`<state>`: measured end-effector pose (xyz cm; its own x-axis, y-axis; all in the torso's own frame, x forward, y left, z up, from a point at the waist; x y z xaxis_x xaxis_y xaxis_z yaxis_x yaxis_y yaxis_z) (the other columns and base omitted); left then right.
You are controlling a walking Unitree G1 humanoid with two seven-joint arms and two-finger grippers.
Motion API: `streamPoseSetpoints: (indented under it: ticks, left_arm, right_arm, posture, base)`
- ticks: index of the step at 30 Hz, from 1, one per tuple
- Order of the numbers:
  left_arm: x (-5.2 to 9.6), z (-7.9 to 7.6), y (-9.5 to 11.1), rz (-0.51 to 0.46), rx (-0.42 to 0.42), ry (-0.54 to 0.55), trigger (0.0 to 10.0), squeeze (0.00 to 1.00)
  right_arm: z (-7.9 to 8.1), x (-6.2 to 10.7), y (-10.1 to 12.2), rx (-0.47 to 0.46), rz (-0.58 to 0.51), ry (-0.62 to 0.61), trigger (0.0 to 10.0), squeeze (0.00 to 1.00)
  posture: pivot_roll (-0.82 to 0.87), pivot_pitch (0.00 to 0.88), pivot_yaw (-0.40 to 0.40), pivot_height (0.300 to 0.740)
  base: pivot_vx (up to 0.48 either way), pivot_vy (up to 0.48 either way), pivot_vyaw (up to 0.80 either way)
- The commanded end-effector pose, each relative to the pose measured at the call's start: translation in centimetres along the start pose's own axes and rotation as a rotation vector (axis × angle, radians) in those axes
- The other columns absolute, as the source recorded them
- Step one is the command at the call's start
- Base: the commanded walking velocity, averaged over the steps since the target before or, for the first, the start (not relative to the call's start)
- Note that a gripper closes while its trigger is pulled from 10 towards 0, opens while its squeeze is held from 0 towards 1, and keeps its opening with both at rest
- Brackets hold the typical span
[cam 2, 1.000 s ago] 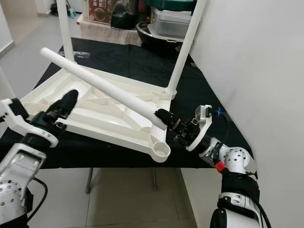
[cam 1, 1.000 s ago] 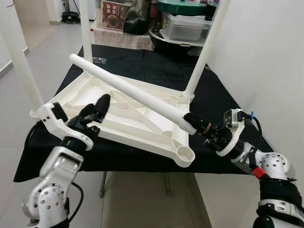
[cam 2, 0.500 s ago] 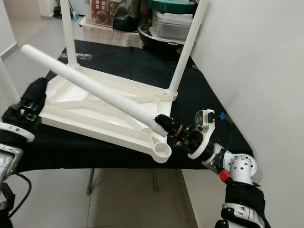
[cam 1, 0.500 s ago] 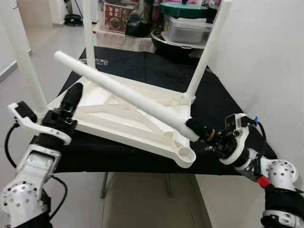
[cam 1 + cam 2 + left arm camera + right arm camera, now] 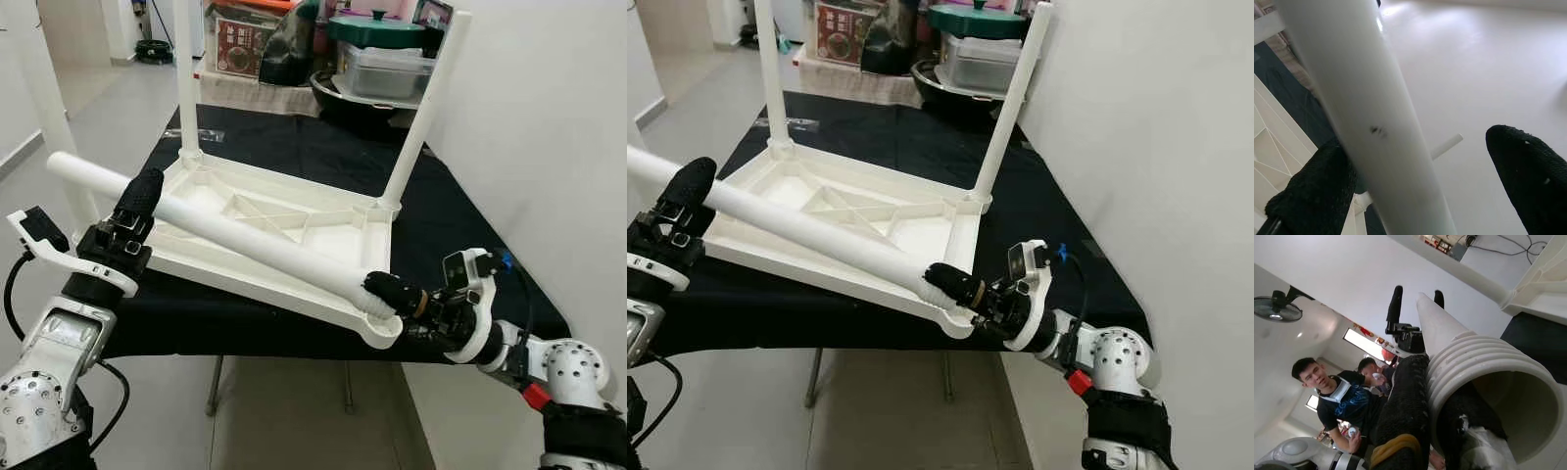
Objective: Building children table
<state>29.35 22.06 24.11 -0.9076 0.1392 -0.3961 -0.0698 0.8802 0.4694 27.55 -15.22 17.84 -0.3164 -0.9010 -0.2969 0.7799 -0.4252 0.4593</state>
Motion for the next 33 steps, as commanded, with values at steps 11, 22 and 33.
streamPoseSetpoints:
  ticks: [11,22,33]
  left_arm:
    - [-0.3,0.4,0.2,-0.043,0.055,0.009,0.0,0.00]
    - [0.2,0.4,-0.7,-0.025,0.115,0.009,0.0,0.00]
    - [-0.4,0.3,0.2,-0.090,0.173,0.036,0.0,0.00]
  right_arm:
    - [0.6,-1.0,-1.4,-0.007,0.077,0.055,0.0,0.00]
    - [0.2,-1.6,-1.3,0.004,0.087,0.044,0.0,0.00]
    - [0.7,-2.4,-0.7,0.042,0.092,0.061,0.0,0.00]
  posture:
    - [0.11,0.000,-0.115,0.740]
    - [0.11,0.000,-0.119,0.740]
    - [0.09,0.010,-0.130,0.740]
  base:
    - [0.000,0.000,0.00]
    - [0.000,0.000,0.00]
    - [0.000,0.000,0.00]
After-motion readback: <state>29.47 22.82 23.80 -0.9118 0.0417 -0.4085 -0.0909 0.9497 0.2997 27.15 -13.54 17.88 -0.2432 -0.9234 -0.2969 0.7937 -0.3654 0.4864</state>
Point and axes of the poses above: a point about 5 cm out from each wrist's last joint towards the gripper, its own x axis pointing back from the gripper into the wrist, its own y axis along the axis of the wrist's last joint, z = x × y, the point moved 3 cm from there along -x, pointing out of the wrist towards the gripper, and after that the axes turned 1 degree about -x, right-handed, at the moved point
